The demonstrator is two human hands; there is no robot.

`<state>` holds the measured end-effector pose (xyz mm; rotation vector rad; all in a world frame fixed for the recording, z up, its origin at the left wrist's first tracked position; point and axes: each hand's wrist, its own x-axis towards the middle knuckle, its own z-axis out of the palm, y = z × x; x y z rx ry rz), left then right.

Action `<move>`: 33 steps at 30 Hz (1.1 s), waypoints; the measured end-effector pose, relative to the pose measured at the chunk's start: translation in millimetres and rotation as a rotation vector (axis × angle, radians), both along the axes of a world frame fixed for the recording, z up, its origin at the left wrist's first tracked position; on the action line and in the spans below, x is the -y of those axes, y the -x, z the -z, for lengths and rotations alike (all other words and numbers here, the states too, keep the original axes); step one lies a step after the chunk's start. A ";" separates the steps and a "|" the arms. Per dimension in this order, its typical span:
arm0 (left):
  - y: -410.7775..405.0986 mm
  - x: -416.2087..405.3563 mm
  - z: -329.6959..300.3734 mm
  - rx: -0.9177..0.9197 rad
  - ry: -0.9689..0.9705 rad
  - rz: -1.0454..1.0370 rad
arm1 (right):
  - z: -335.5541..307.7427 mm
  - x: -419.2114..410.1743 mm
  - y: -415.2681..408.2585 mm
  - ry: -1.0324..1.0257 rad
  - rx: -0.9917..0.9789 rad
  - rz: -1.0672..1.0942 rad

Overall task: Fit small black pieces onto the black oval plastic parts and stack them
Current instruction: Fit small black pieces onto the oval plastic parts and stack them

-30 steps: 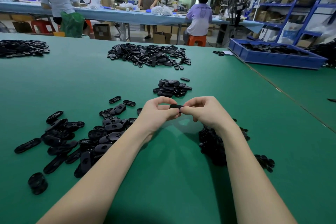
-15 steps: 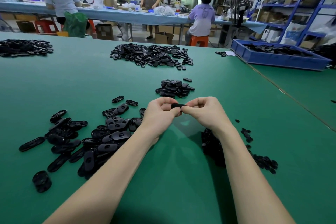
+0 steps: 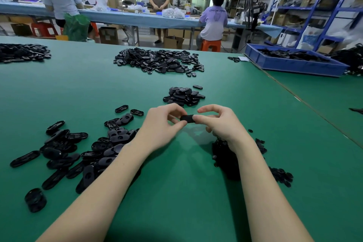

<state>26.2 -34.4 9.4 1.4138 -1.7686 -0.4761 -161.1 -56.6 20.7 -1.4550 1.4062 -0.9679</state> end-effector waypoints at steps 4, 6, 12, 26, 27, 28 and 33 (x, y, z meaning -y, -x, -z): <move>-2.4 -0.5 7.7 0.228 0.029 -0.069 | 1.1 1.1 0.2 -0.033 -0.010 -0.001; -2.7 0.8 11.2 0.314 0.048 -0.113 | 1.4 1.4 2.2 -0.036 -0.003 -0.008; 0.4 22.2 15.8 0.161 0.013 -0.138 | 2.7 1.8 7.4 -0.039 0.035 -0.022; 25.1 103.0 1.5 0.275 -0.038 -0.304 | 7.8 6.2 6.9 -0.049 0.060 -0.037; 24.6 104.1 1.9 0.264 -0.037 -0.308 | 7.7 6.5 6.4 -0.047 0.056 -0.037; 24.2 104.1 2.2 0.244 -0.038 -0.308 | 7.7 6.5 6.3 -0.048 0.053 -0.038; 18.7 78.5 4.3 0.065 -0.054 -0.325 | 7.9 5.1 6.9 -0.050 0.036 -0.038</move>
